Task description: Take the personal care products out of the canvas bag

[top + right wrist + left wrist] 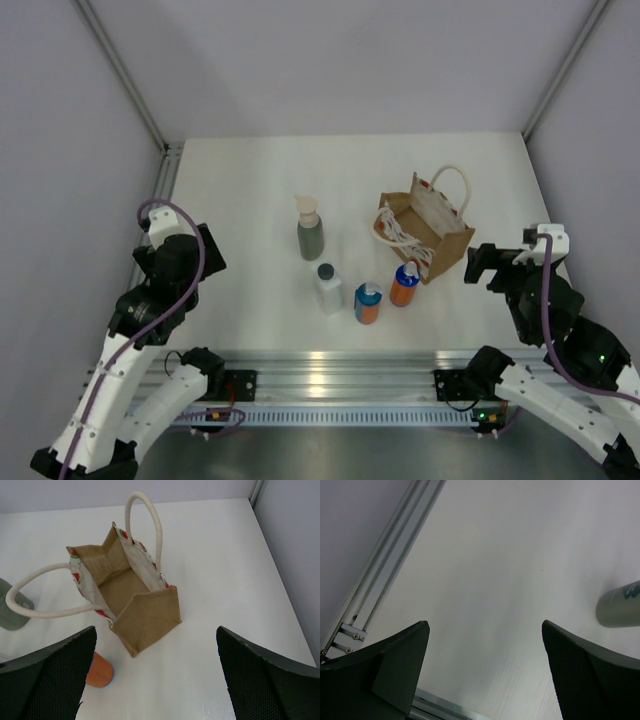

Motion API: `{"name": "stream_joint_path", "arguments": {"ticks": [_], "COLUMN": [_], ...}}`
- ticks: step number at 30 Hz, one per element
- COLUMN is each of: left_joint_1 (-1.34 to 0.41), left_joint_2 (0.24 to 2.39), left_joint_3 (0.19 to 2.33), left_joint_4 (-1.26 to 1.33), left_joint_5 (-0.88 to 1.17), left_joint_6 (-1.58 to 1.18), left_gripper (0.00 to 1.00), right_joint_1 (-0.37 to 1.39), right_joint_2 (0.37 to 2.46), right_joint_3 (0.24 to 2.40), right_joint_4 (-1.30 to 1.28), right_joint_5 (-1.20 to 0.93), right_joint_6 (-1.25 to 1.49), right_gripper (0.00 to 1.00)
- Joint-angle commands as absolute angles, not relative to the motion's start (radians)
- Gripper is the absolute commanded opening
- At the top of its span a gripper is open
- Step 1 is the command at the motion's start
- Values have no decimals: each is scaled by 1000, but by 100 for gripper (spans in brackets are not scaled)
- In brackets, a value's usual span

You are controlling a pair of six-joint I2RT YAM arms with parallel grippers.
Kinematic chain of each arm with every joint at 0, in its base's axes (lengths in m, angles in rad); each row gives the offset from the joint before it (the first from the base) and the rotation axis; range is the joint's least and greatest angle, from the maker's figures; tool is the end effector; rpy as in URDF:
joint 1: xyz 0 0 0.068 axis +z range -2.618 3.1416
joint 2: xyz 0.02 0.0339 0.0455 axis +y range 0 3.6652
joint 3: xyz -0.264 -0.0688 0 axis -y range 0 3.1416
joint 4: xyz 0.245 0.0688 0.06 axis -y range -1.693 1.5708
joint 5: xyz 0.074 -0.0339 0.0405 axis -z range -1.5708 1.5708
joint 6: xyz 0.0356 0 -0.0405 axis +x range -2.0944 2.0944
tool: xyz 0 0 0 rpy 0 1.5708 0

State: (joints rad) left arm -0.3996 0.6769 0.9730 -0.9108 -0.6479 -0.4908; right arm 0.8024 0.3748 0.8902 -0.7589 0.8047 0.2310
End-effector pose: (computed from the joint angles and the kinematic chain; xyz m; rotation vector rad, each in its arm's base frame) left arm 0.1140 -0.0248 0.3487 -0.4436 2.0040 0.1616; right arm 0.0558 0.0208 0.3593 0.0618 1.7377 0.0269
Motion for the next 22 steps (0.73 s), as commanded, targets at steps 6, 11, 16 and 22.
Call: {"name": "stream_joint_path", "arguments": {"ticks": [6,11,16,22], "left_joint_1": [-397,-397,-397,-396], "left_joint_2": [594,591,583,586], "left_joint_3": [960,957,954,959], "left_joint_4": [-874,-874,-873,-874], "left_joint_5": [-672,-676,-680,-672], "left_joint_6": [-495,-499,-500,-502], "left_gripper": [98,98,98,98], "right_joint_1": [795,795,795,795], "right_joint_2": [373,373,370,376], "right_joint_3": [879,864,862,858], "right_joint_4": [-779,-778,-778,-778], "right_joint_5": [836,845,856,864], "right_joint_6": [244,256,264,268], "right_gripper": [99,99,99,100]}}
